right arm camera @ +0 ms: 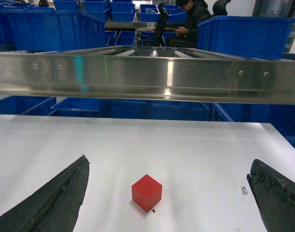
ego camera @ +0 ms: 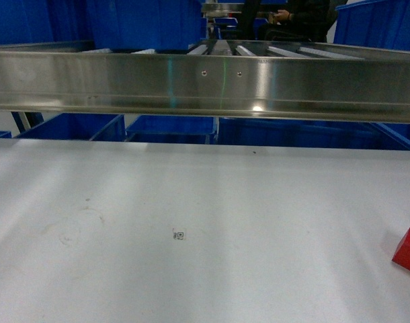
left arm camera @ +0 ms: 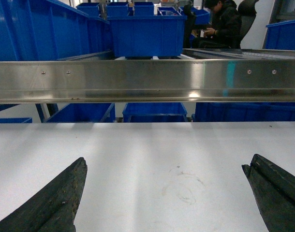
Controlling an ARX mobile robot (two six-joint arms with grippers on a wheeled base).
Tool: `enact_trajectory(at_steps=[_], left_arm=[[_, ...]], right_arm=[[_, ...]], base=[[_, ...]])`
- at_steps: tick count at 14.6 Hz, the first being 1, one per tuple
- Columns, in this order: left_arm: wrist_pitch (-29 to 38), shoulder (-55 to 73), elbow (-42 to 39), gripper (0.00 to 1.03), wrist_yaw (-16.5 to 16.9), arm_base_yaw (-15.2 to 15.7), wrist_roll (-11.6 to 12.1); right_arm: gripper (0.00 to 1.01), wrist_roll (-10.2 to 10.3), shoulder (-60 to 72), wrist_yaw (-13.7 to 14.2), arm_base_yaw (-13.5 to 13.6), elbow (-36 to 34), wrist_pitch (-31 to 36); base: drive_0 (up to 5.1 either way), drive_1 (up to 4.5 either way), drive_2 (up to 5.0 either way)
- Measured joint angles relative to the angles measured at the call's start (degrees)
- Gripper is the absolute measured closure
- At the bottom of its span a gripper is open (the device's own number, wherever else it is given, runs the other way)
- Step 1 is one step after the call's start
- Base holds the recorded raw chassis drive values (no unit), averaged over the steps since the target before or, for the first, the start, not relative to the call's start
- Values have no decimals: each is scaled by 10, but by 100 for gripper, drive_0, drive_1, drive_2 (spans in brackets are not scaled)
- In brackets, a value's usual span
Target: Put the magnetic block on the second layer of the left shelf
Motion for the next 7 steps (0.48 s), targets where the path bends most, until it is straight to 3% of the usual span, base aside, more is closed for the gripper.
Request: enact_trajectory(at_steps=[7], left_arm=[[0, 0, 0, 5, 0, 0, 0]], right_arm=[[3, 0, 0, 0, 0, 0, 0]], base=[[0, 0, 0]])
